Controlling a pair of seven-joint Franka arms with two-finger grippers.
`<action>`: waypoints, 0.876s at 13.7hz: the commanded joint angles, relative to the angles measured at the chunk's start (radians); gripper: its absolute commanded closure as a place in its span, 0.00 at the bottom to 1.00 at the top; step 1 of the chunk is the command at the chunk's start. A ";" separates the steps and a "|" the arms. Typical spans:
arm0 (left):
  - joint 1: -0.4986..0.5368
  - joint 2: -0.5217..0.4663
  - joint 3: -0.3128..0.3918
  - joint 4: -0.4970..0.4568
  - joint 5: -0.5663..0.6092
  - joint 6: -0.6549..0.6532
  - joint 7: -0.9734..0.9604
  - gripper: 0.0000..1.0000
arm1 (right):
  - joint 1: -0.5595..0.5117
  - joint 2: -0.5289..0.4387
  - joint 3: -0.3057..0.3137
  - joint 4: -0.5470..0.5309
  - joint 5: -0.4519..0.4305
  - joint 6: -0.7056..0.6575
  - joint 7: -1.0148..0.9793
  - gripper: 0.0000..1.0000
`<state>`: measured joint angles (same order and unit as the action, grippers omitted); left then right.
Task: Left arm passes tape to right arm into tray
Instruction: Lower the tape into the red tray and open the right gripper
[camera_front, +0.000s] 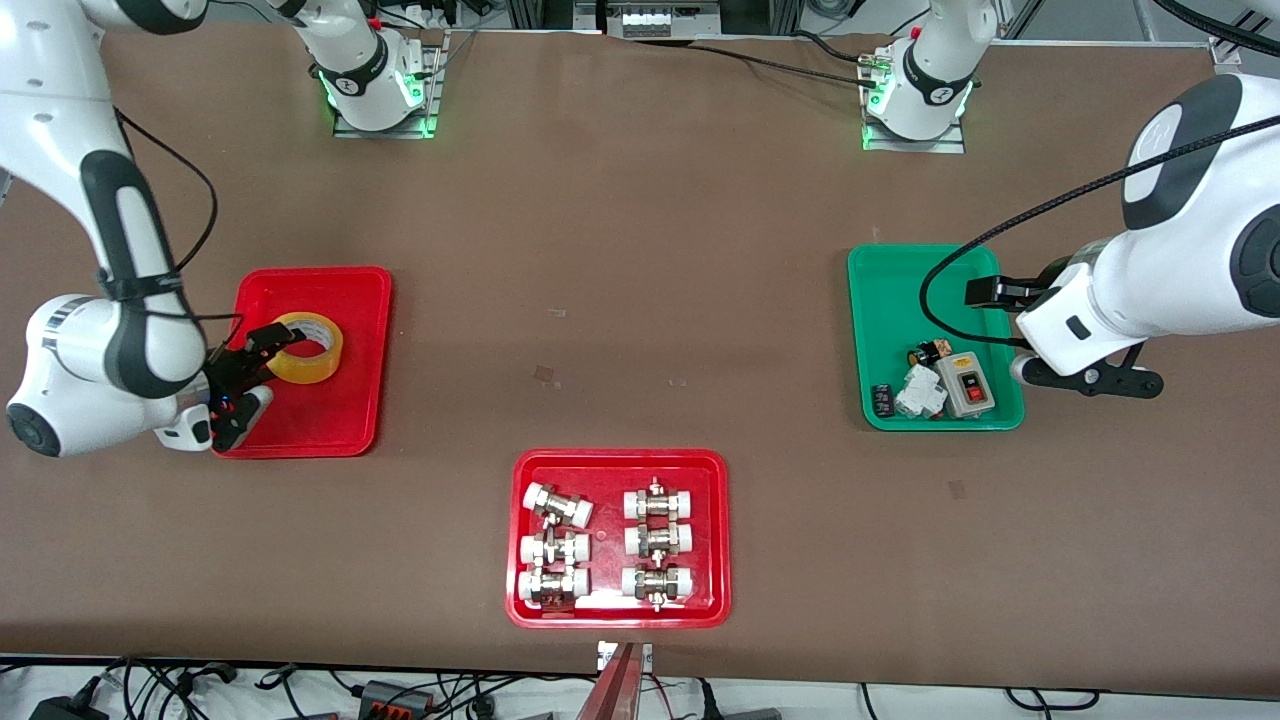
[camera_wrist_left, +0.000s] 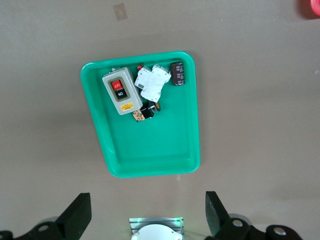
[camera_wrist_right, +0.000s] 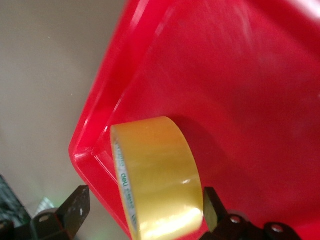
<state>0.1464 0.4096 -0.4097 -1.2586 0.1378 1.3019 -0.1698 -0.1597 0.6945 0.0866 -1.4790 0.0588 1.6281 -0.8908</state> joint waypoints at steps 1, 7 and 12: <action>0.005 -0.026 -0.003 -0.025 -0.030 0.003 -0.049 0.00 | 0.058 -0.079 -0.008 -0.020 -0.074 0.006 0.054 0.00; 0.012 -0.028 0.012 -0.025 -0.095 -0.006 -0.134 0.00 | 0.135 -0.254 -0.007 -0.043 -0.085 -0.023 0.431 0.00; 0.016 -0.043 0.011 -0.033 -0.084 0.002 -0.142 0.00 | 0.172 -0.456 -0.004 -0.044 -0.076 -0.086 0.807 0.00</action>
<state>0.1546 0.4036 -0.4041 -1.2600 0.0576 1.3002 -0.3088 0.0040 0.3317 0.0868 -1.4808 -0.0087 1.5583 -0.1878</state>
